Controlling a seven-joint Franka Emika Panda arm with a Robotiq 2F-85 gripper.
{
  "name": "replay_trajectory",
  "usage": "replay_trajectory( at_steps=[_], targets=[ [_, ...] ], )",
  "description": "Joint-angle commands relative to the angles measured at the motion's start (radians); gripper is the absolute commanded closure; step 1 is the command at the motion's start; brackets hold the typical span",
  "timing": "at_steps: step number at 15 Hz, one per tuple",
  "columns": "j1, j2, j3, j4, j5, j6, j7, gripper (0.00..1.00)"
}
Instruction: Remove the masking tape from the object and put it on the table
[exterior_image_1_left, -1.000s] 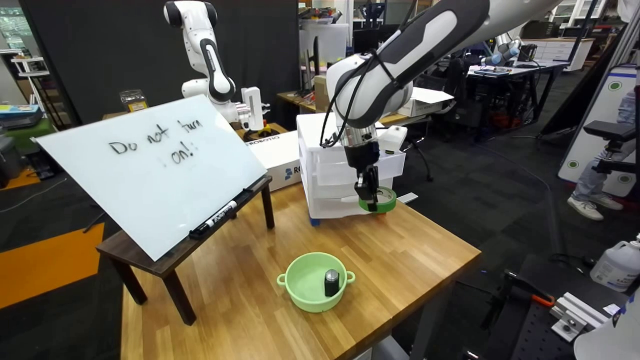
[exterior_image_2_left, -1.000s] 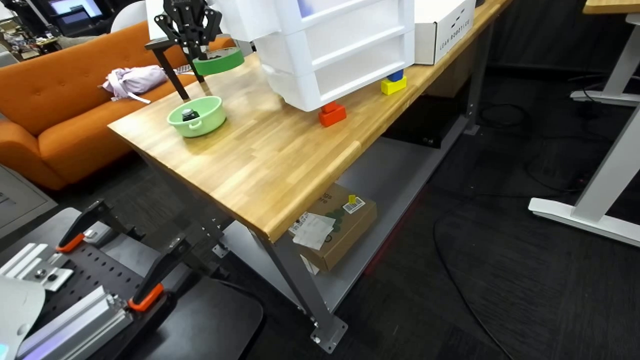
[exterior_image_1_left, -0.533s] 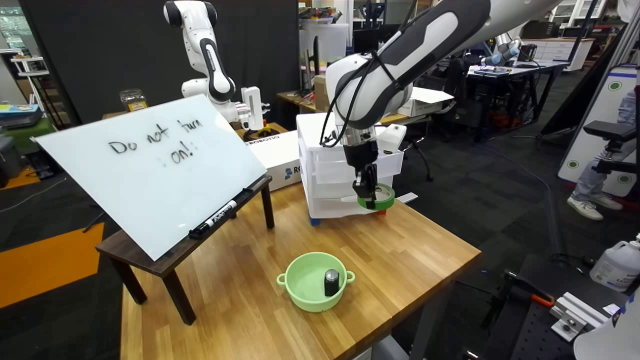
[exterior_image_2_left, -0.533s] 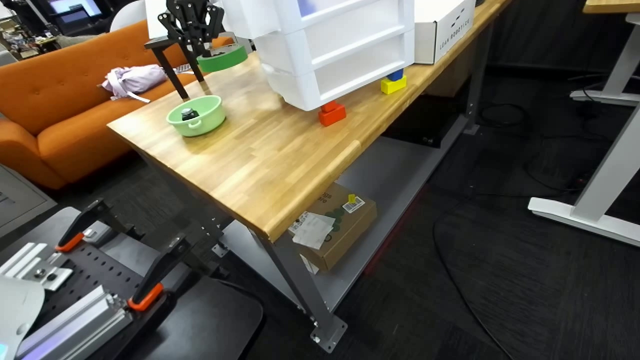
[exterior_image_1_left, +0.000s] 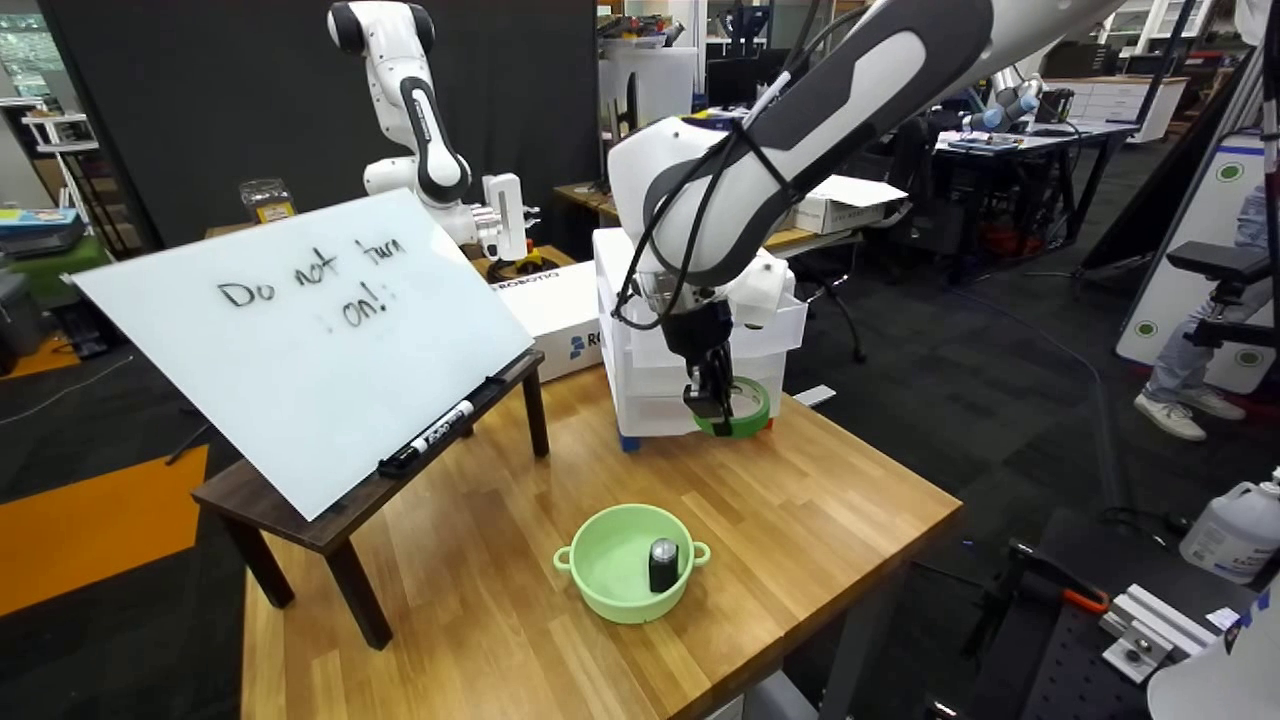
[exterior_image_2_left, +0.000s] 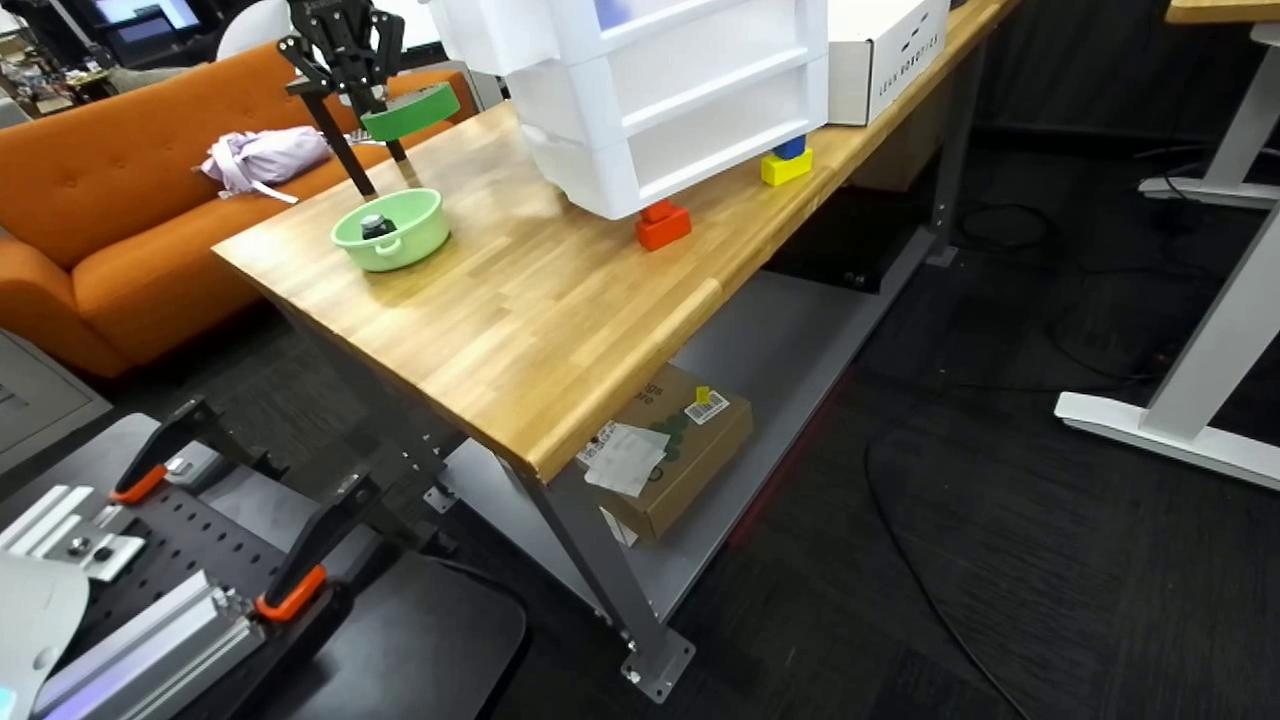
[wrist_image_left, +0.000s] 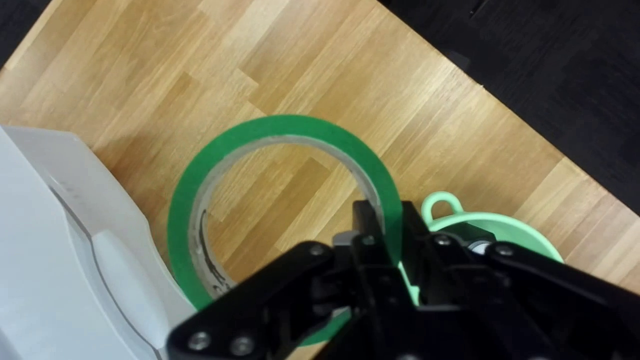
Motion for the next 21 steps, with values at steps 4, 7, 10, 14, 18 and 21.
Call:
replay_trajectory(
  at_steps=[4, 7, 10, 14, 18, 21],
  targets=[
    [-0.002, 0.041, 0.009, 0.002, 0.016, 0.121, 0.013, 0.96],
    [-0.006, 0.075, 0.003, 0.004, 0.012, 0.159, 0.016, 0.96],
    [-0.009, 0.1, 0.0, -0.005, 0.014, 0.192, 0.023, 0.96],
    [-0.016, 0.129, -0.007, -0.017, 0.012, 0.231, 0.037, 0.96],
    [-0.025, 0.128, -0.014, -0.039, 0.014, 0.281, 0.037, 0.96],
    [-0.03, 0.126, -0.019, -0.052, 0.014, 0.306, 0.036, 0.96]
  ],
)
